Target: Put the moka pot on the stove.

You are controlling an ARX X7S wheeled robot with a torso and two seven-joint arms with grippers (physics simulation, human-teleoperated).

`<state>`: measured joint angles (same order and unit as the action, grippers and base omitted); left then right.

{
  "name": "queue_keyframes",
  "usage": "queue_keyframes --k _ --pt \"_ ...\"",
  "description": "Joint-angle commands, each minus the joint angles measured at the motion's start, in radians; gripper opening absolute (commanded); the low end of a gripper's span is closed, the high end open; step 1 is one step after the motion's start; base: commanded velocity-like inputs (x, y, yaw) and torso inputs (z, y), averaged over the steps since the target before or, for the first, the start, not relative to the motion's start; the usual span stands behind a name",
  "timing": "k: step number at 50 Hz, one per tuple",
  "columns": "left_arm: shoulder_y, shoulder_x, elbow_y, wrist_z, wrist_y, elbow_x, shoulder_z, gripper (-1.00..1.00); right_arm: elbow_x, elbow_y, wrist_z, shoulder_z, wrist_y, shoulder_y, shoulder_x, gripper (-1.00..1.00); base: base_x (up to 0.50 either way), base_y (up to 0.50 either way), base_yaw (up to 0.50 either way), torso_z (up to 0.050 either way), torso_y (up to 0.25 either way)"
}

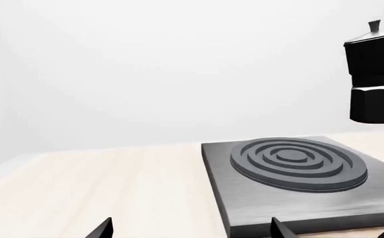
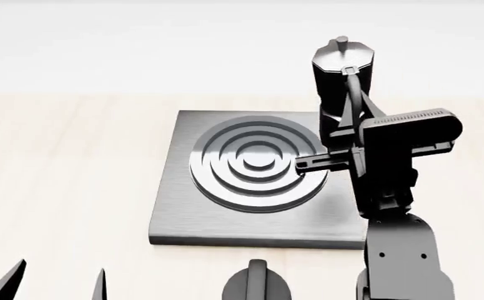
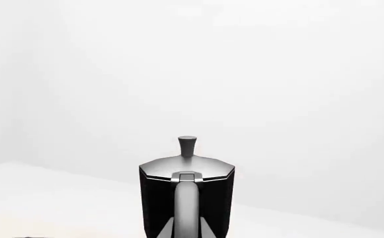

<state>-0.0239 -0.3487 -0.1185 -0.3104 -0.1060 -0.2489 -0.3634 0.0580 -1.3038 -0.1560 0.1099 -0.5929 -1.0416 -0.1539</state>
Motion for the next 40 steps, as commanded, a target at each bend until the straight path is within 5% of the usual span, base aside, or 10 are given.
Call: queue_keyframes --k 1,40 --pt "0.002 -0.002 0.001 -0.003 -0.005 -0.001 -0.002 1.00 0.009 -0.003 -0.020 -0.026 -0.037 -0.052 0.036 -1.00 0.00 0.00 0.00 0.000 0.000" --pt "-0.003 -0.007 0.002 -0.008 -0.005 -0.004 -0.012 1.00 -0.015 -0.005 -0.125 -0.151 0.015 -0.074 0.149 -1.00 0.00 0.00 0.00 0.000 0.001"
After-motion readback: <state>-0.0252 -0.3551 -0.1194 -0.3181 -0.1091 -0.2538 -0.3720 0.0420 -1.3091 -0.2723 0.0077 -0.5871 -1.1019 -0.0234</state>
